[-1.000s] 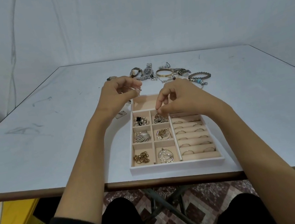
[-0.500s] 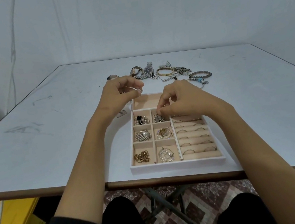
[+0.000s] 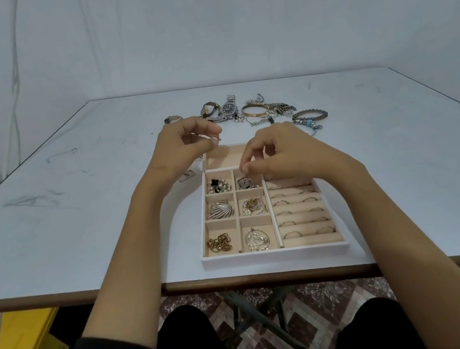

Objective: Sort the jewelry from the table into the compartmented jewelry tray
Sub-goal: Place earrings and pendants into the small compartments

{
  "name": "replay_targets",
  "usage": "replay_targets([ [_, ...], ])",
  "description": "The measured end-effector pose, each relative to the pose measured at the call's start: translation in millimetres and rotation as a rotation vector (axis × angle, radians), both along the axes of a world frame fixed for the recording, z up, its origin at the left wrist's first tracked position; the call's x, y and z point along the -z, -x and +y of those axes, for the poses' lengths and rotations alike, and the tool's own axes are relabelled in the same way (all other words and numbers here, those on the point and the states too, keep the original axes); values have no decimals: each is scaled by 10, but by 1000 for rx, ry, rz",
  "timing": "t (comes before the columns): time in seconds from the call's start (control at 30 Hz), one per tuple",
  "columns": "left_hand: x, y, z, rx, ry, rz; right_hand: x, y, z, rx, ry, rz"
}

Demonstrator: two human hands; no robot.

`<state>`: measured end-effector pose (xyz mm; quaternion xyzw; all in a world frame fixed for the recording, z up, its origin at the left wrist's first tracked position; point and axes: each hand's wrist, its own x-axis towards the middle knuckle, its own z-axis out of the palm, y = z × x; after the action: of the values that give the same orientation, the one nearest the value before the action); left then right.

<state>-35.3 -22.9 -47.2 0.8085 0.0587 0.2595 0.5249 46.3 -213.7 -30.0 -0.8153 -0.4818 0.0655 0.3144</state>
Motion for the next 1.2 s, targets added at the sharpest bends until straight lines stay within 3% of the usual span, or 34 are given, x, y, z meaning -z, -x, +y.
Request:
replay_targets([
  [0.1, -7, 12, -2, -6, 6, -2, -14, 28, -107, 68, -120, 12],
  [0.27, -16, 35, -9, -8, 18, -1, 213, 74, -437, 358, -271, -34],
  [0.47, -29, 46, -32, 13, 42, 17, 425, 157, -737, 384, 124, -32],
  [0.77, -60, 73, -55, -13, -26, 5, 539, 264, -822, 418, 283, -171],
  [1.0, -102, 434, -225, 41, 45, -41, 525, 253, -830, 396, 411, -196],
  [1.2, -119, 1007, -413, 241, 38, 154, 499, 259, -845, 389, 437, -190],
])
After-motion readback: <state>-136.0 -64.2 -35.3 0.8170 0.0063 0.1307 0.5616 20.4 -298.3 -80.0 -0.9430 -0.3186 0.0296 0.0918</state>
